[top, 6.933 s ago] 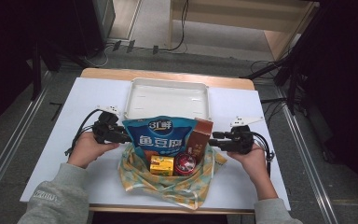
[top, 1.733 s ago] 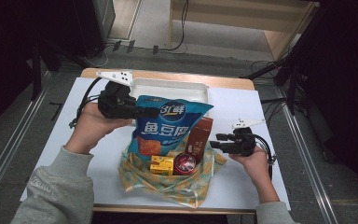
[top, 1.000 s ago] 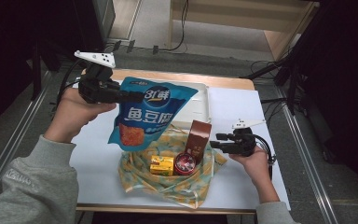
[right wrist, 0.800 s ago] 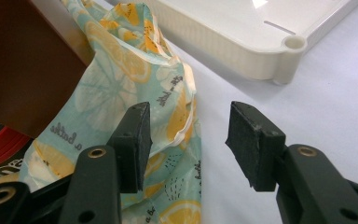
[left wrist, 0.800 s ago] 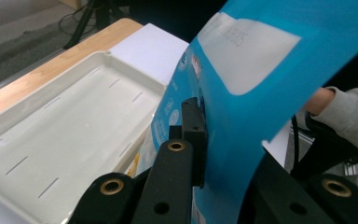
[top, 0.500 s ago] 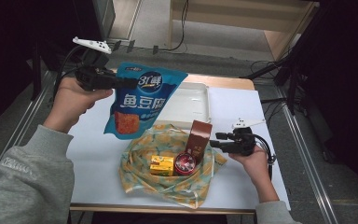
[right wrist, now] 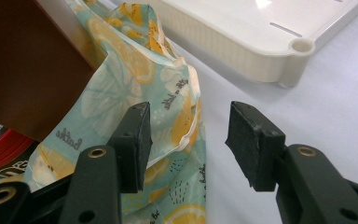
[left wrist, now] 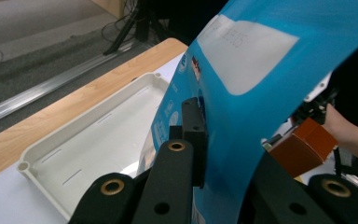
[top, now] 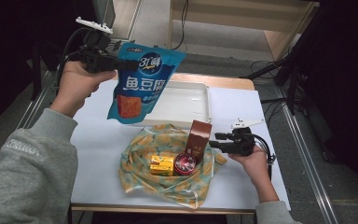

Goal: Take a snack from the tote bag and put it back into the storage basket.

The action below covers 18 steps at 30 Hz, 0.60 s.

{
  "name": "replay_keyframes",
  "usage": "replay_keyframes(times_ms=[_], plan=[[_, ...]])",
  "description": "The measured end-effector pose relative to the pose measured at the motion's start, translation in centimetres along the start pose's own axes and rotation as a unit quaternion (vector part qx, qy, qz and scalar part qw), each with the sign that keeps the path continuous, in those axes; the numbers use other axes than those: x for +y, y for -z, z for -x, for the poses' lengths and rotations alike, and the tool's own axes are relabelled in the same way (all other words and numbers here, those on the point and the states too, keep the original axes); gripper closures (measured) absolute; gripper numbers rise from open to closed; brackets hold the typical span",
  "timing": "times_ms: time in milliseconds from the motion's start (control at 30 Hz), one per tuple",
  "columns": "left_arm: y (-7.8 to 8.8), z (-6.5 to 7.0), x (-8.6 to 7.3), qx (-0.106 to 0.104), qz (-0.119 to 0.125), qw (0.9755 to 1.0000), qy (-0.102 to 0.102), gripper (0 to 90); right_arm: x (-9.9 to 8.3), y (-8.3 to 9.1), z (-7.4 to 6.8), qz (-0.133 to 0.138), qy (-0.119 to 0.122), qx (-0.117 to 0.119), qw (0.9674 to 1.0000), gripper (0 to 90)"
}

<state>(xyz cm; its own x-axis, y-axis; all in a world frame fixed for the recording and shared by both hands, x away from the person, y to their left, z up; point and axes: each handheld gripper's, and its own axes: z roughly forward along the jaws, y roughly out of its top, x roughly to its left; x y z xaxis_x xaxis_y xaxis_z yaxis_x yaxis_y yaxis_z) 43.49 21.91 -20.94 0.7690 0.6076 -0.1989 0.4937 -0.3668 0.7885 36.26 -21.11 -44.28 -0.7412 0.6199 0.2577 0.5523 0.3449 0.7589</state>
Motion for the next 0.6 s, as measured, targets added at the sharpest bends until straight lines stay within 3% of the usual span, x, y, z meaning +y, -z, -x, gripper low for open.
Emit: replay_keyframes(times_ms=[133,400,600], plan=[[-1.4,-1.1,0.6,0.007,-0.009,0.9999,0.009,90.0,0.0,0.0,-0.1,-0.002,0.002,0.001,1.0,50.5],[-3.9,-3.5,0.8,0.009,-0.005,0.9995,0.03,90.0,0.1,-0.1,-0.2,-0.005,0.003,0.003,1.0,50.6],[-5.4,-4.4,0.9,0.017,-0.011,0.9991,0.037,90.0,0.0,0.0,-0.2,-0.003,0.003,0.003,1.0,50.5]])
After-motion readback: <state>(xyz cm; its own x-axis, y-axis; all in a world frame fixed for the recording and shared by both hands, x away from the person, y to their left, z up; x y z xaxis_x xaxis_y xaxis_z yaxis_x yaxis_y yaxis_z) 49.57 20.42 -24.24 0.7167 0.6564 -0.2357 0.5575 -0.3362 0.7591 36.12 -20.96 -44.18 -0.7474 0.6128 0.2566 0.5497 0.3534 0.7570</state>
